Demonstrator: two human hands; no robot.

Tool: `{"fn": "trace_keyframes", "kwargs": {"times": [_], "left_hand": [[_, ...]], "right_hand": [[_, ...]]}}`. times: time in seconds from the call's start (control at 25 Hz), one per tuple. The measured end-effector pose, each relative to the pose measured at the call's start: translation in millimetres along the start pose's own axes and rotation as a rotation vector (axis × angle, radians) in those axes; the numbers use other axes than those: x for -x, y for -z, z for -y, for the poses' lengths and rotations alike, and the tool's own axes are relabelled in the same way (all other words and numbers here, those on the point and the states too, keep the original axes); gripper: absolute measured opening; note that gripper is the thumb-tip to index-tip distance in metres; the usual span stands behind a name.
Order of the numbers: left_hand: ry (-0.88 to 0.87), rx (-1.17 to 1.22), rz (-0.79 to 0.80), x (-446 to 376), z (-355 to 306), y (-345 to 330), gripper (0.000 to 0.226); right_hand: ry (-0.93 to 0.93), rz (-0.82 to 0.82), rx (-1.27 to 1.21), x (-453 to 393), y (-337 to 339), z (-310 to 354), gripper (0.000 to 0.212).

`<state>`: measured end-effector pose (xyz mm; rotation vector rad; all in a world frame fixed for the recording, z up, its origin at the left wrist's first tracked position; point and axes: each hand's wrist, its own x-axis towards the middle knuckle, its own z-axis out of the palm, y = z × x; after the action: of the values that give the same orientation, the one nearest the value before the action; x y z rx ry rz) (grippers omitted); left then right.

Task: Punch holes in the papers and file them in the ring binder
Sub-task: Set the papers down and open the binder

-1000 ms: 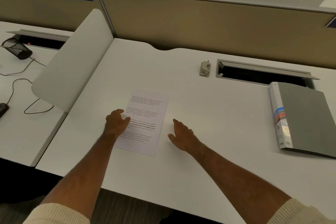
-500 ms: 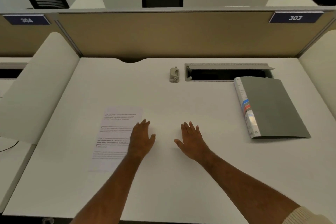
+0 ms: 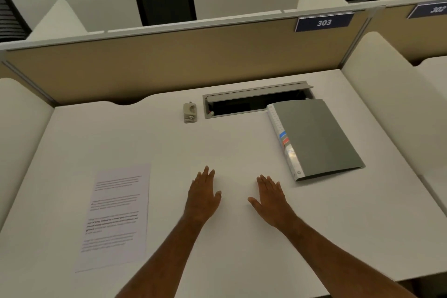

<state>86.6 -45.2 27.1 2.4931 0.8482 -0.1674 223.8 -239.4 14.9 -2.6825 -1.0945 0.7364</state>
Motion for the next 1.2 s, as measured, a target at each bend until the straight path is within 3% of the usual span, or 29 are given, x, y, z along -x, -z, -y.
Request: {"fn": "trace_keyframes", "kwargs": {"times": [0.28,0.4,0.56,0.72,0.92,1.04,1.2], "left_hand": [[-0.053,-0.052,0.12,-6,-48,-33,0.073],[-0.047,-0.065,0.152,-5,-63,-45,0.073],[-0.036,-0.128,0.17,-1,-75,-56,0.073],[-0.018,-0.14,0.173,2,-81,-59,0.072],[-0.005,-0.144,0.17,11,-87,-63,0.072],[0.0,-0.15,0.178,15,-89,-65,0.072],[-0.003,-0.142,0.2,17,-88,-62,0.073]], "right_hand": [[-0.058,-0.092,-0.16,23,3,-75,0.068],[-0.044,-0.198,-0.234,34,8,-96,0.046],[-0.286,-0.278,-0.585,33,22,-115,0.024],[-0.572,-0.327,-1.168,20,53,-123,0.029],[-0.64,-0.417,-1.601,-4,69,-143,0.02],[-0.642,-0.488,-1.698,-12,74,-146,0.019],[-0.543,-0.508,-1.63,-6,80,-139,0.037]]}}
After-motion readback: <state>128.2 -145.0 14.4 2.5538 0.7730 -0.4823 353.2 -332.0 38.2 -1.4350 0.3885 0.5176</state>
